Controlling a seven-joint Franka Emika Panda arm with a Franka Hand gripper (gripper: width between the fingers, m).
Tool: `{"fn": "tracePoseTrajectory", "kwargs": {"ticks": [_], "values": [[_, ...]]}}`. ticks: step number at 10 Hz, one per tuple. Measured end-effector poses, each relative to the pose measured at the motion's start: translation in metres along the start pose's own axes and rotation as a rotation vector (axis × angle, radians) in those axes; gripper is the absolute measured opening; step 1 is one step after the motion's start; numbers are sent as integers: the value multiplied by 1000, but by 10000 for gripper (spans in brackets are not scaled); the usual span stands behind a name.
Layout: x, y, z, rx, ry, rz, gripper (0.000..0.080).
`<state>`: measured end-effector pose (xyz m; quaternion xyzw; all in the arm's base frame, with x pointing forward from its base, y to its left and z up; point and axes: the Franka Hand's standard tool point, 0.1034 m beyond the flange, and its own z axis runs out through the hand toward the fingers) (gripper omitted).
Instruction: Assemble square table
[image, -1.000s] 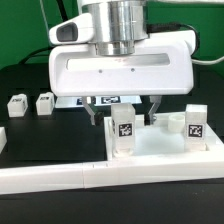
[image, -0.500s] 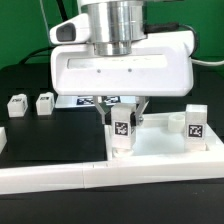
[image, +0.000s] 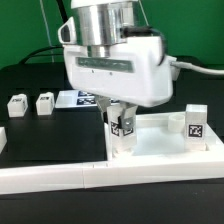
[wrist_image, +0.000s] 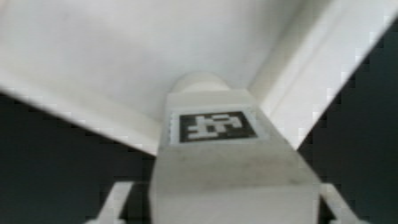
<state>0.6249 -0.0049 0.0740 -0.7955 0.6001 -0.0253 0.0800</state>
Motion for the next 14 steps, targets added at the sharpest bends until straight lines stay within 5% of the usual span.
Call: {"fn": "tracePoseTrajectory", "kwargs": {"ticks": [4,5,6,8,10,14], "values": [[1,3,1,12,-44,195,293],[-1,2,1,11,-41,145,472],[-8,1,-1,10,-39,-50,587],[-19,0,-7,-3,-63,-364,637],[-16,2,-5,-5,-58,-449,646],[-14,0,2,-20,-28,-1158,648]]}}
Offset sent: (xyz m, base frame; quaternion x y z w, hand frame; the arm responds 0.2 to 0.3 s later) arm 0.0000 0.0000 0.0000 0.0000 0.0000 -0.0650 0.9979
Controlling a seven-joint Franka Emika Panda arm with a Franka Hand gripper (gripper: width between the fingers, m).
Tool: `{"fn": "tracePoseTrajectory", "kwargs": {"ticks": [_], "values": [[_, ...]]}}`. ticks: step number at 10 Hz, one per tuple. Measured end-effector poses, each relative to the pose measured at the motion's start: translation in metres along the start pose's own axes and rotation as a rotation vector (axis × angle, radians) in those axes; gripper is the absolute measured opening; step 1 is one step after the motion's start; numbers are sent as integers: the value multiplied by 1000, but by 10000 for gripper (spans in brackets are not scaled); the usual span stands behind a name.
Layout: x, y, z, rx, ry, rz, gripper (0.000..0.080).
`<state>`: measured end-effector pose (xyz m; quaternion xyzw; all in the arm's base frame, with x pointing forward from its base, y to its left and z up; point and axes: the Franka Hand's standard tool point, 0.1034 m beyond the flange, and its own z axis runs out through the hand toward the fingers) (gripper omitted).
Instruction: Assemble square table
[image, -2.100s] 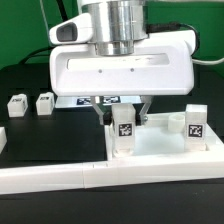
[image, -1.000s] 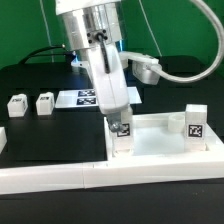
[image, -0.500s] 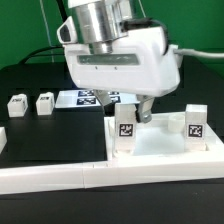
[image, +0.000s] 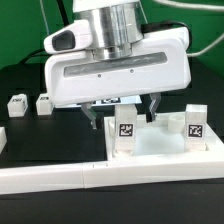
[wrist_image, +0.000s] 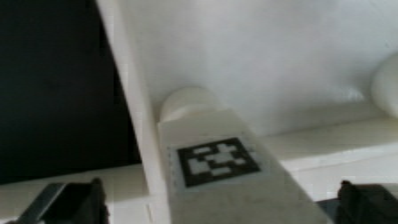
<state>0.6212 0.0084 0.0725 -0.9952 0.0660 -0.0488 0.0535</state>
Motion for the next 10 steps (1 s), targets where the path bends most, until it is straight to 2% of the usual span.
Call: {"fn": "tracePoseTrajectory", "kwargs": {"ticks": [3,4,5,6,7,9,10], "values": [[0,-1,0,0,0,114,617],[0,-1,0,0,0,169,436],[0,0,1,0,0,255,436],[-1,0,1,0,-1,313,288],[0,0,1,0,0,355,289],[2,5,0,13,2,618,289],[2,5,0,42,-5,847,289]]}}
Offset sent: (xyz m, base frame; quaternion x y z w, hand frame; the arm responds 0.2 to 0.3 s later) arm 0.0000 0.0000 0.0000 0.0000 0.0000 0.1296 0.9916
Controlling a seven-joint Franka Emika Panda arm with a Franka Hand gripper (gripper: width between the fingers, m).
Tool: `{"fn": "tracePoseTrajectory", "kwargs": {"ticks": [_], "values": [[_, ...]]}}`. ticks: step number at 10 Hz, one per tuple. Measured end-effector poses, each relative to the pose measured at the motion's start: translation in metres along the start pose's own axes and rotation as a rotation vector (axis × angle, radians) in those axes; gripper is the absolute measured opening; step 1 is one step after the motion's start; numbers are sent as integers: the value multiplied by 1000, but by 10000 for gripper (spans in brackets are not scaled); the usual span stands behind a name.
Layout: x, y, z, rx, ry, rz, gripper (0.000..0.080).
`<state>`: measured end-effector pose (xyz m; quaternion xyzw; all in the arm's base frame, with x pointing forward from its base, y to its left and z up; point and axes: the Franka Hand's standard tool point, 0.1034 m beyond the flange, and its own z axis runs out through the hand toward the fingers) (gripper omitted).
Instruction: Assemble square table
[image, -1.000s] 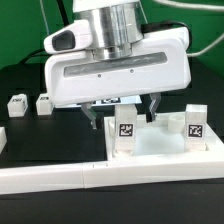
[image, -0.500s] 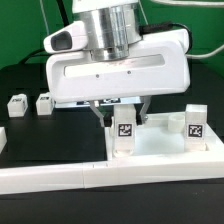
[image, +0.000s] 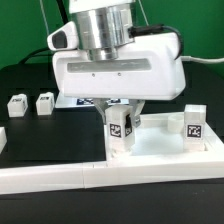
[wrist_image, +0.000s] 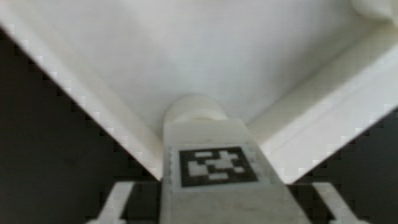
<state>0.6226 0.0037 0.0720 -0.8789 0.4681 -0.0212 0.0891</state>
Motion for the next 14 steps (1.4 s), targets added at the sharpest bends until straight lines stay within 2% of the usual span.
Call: {"fn": "tracePoseTrajectory", "kwargs": {"ticks": [1,3,5,6,7,8,9,13,14], "values": [[0,-2,1,10,-28,206,289],[3,-3,2,-6,-63,435,290],[3,-3,2,-10,-62,496,290],[3,-3,2,-10,-61,473,392],[3,-3,2,-6,-56,446,529],[5,-2,3,18,-28,175,529],[5,1,3,22,-25,40,624],[4,0,4,21,-22,-170,649],[0,-1,5,-4,-13,-374,649]]}}
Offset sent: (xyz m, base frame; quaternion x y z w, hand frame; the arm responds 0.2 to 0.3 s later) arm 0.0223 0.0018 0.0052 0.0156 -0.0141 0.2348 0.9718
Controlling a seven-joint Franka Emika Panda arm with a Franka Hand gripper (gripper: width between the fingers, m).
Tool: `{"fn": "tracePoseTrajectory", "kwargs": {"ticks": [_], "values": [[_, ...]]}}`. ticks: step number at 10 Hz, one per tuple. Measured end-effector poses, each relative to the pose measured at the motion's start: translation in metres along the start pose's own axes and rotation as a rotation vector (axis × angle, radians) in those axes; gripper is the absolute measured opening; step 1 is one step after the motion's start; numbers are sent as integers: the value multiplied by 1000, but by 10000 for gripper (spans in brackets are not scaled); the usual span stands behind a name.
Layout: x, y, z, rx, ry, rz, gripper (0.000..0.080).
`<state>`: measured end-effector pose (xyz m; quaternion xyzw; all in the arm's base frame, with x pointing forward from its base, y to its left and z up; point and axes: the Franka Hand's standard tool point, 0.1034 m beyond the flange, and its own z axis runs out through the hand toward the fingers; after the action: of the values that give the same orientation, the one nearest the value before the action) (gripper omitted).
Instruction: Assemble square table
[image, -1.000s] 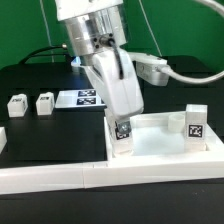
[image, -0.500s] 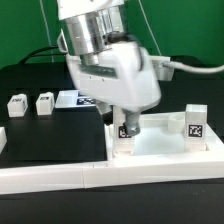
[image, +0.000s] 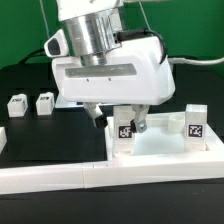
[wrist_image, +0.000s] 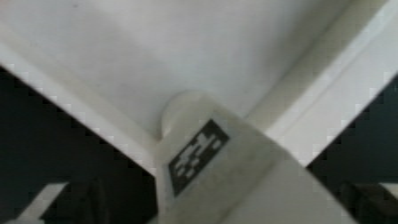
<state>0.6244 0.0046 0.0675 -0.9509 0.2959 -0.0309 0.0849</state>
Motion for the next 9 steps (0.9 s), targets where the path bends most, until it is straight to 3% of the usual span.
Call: {"fn": "tracePoseTrajectory", "kwargs": {"ticks": [1,3,5,6,7,9], "values": [[-4,-3,2,-21,-3,-147,649],[-1,0,1,-21,0,-106,649],[-2,0,2,-20,0,-43,383],[-2,0,2,-20,0,43,383],[-2,0,2,-21,1,111,285],[-2,0,2,-21,3,232,287]]}}
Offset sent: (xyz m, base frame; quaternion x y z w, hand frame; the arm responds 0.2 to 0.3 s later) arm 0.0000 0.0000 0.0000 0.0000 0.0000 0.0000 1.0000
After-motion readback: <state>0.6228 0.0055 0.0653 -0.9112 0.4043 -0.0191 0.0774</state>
